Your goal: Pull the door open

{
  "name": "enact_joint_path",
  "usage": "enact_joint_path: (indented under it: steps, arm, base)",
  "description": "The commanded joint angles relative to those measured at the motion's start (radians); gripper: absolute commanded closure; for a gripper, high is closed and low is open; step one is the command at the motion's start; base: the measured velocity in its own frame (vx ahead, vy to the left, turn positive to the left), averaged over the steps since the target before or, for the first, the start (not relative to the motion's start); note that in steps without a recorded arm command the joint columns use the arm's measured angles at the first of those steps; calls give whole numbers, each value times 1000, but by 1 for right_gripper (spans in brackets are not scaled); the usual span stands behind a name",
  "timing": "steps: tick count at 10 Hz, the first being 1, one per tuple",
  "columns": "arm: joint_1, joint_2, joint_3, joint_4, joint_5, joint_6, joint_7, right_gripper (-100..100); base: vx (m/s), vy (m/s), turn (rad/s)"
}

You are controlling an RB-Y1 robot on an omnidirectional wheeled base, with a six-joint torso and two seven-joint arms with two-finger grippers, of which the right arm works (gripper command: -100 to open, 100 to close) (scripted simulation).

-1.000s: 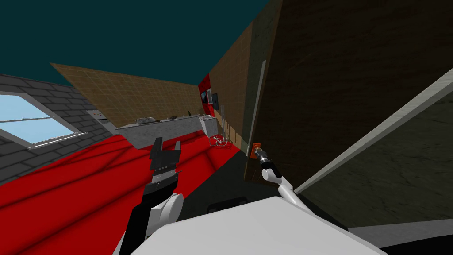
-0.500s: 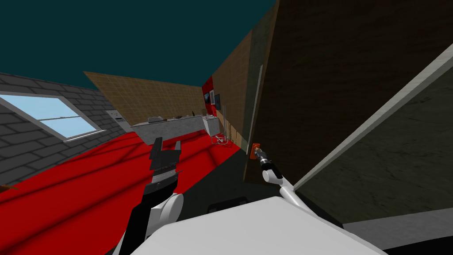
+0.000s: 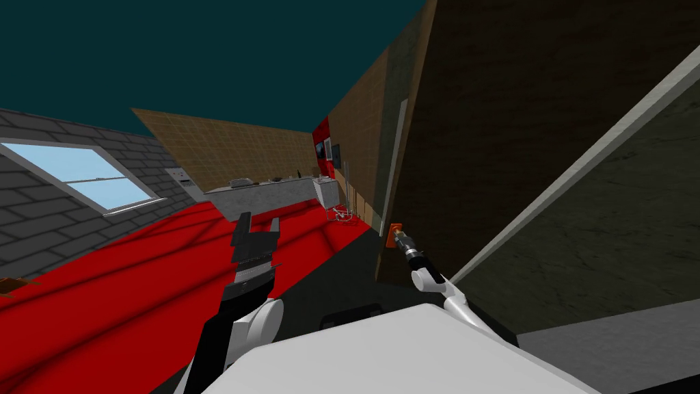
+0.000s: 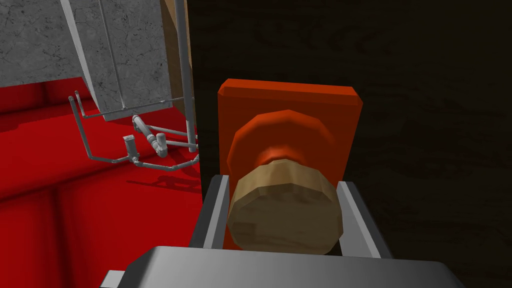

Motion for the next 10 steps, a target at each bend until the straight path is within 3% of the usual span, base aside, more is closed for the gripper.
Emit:
enact_joint_path:
  steps: [1, 4, 5, 6, 7, 8, 10]
  arm:
    - [31, -30, 26, -27, 4, -19, -27, 100]
    - [82, -80, 73, -72, 10, -48, -72, 100]
    - [108, -106, 98, -95, 13, -63, -96, 100]
    - [118, -115, 107, -103, 14, -68, -105, 100]
    - [113, -106, 97, -101, 12, -54, -92, 100]
    - [143, -134, 117, -109, 23, -88, -117, 100]
    - [180, -170, 139, -119, 37, -136, -145, 100]
  base:
    - [-97, -29, -2]
    - [-96, -25, -2]
    - [-110, -34, -7]
    - [-103, -46, -6]
    - [-45, -18, 10]
    - [-13, 5, -19]
    - [-9, 5, -66]
